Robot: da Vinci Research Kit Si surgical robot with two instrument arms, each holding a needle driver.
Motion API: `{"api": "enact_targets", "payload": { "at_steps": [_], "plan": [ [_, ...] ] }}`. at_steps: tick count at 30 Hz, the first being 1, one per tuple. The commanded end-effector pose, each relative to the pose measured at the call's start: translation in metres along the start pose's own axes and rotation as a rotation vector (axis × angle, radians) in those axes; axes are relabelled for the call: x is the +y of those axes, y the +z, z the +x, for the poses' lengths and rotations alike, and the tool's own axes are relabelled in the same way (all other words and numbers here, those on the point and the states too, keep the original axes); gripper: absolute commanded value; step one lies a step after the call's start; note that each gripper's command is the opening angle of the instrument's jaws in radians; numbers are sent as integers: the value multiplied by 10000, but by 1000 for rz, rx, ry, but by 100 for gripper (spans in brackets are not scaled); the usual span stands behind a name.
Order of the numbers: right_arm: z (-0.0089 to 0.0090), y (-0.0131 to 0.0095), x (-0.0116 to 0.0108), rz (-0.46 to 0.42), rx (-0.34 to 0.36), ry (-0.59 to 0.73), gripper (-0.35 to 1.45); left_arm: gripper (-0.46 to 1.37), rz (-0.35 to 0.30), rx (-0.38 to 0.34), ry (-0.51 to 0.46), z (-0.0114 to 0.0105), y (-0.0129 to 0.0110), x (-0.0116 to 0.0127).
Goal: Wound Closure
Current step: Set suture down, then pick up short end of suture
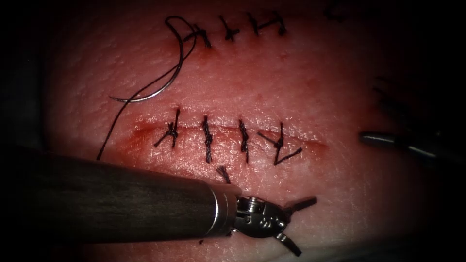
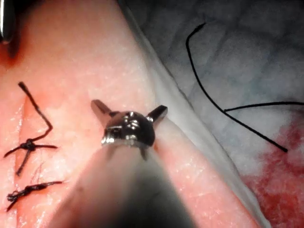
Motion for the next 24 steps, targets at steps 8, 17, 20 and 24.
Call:
{"api": "enact_targets", "payload": {
  "at_steps": [8,17,20,24],
  "plan": [
    [1,1,-2,11,1,-1,109,88,28,-51,-35,31,-36,2],
    [-2,-3,-6,30,5,-3,110,79,64,159,-188,95,-101,-10],
    [-3,-4,-8,32,5,-4,109,75,68,201,-220,102,-119,-15],
    [-3,-5,-9,34,5,-4,109,73,80,259,-249,104,-143,-20]
  ]
}}
